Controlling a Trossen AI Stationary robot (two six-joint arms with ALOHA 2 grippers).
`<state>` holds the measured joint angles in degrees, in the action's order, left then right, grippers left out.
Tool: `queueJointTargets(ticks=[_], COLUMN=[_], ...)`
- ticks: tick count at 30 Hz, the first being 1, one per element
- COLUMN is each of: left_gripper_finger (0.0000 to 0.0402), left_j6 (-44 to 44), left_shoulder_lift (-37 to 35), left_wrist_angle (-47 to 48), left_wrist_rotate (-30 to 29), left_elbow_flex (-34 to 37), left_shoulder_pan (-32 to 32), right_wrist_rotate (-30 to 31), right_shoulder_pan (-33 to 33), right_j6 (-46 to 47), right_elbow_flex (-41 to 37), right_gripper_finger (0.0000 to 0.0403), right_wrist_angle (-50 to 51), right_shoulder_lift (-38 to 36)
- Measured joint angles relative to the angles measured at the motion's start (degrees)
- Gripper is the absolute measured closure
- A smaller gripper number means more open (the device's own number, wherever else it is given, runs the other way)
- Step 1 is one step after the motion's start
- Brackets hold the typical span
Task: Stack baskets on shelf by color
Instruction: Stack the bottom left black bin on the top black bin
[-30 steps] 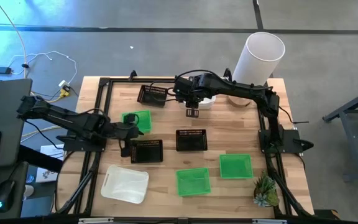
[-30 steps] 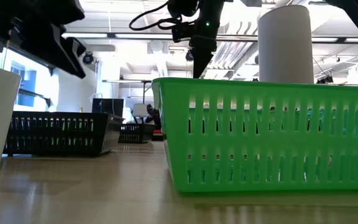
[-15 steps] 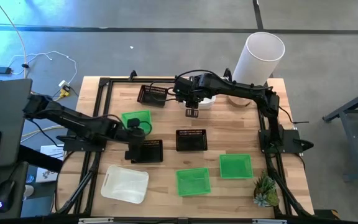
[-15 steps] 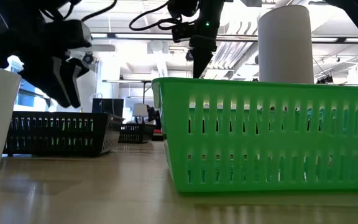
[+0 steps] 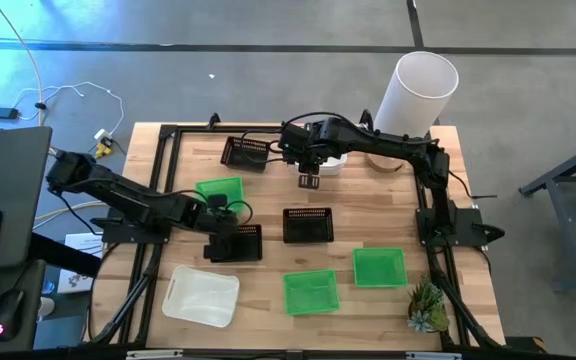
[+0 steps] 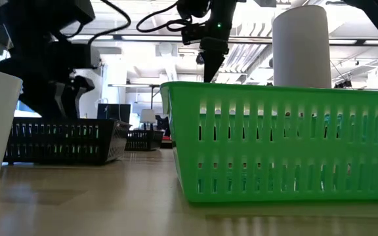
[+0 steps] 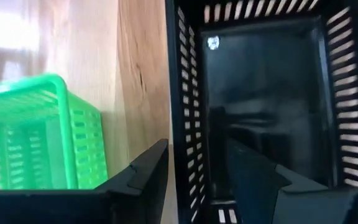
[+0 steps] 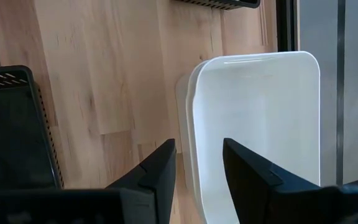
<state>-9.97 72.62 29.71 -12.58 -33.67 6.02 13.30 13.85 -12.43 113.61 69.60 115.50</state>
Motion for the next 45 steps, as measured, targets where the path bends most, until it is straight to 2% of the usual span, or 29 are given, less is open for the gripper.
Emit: queueJointTargets(ticks=[3,6,15,21,29,40,45], left_gripper_finger=[0.0264,0.0286,0.0394,0.0399,0.0401,0.0401,0.0401], left_j6=[-0.39,-0.35,-0.27,-0.17,5.07,11.62,15.55], left_shoulder_lift=[1.51,2.64,3.3,3.23,3.23,1.23,0.37], left_wrist_angle=[-0.1,-0.03,-0.3,0.19,3.55,8.16,10.97], left_wrist_rotate=[0.0,0.02,0.36,1.3,1.07,0.99,0.69], left_elbow_flex=[0.0,0.0,0.0,-1.88,-8.15,-13.08,-15.19], left_shoulder_pan=[0.0,0.0,0.0,0.0,-1.14,-6.91,-11.75], right_wrist_rotate=[0.0,0.0,-2.67,-3.72,-3.28,-2.64,-2.67], right_shoulder_pan=[0.0,0.0,-0.02,-0.54,-2.18,-4.48,-5.06], right_j6=[0.0,0.21,1.66,1.71,1.49,2.12,3.12], right_elbow_flex=[-0.01,-0.01,-0.01,-0.01,-0.01,-0.13,-0.14], right_gripper_finger=[0.0284,0.0284,0.0284,0.0284,0.0284,0.0284,0.0284], right_wrist_angle=[-0.02,0.0,0.04,0.86,4.28,6.15,6.71], right_shoulder_lift=[0.0,0.0,0.0,0.0,-0.96,-5.45,-6.56])
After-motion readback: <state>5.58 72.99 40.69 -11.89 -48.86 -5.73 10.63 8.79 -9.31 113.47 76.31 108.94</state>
